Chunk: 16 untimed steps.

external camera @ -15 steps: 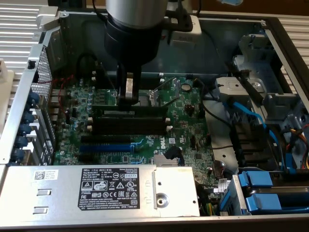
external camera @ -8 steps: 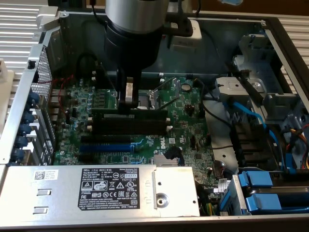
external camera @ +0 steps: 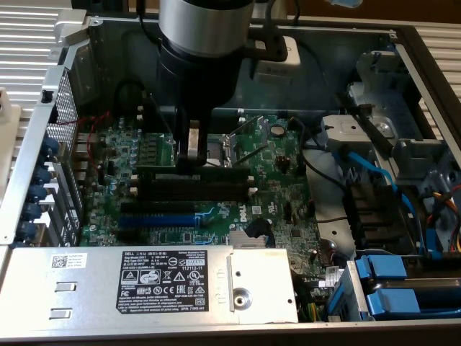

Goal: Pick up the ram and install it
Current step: 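Insert the ram into the slot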

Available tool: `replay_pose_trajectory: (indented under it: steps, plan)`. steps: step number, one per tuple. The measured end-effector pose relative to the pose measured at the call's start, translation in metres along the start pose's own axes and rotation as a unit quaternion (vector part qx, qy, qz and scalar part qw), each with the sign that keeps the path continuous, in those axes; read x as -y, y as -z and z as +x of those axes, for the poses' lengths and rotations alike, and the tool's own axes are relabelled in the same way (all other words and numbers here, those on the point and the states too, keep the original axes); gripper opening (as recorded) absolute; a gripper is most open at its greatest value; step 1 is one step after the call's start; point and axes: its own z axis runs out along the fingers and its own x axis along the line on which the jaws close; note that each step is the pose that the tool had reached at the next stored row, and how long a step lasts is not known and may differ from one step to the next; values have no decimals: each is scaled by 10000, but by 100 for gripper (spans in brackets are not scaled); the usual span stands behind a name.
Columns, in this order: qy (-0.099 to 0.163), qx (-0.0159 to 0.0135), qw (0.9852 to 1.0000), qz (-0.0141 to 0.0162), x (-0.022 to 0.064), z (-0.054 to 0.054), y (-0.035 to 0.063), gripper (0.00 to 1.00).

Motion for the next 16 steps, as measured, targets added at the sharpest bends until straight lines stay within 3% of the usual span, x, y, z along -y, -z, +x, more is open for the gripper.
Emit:
replay_pose_trajectory:
  steps: [5, 9, 16]
  plan:
    - [3, 19, 10000, 7, -9, 0, -7, 12]
    - [-1, 66, 10000, 34, -12, 9, -15, 12]
    - [53, 75, 10000, 29, -12, 11, -15, 12]
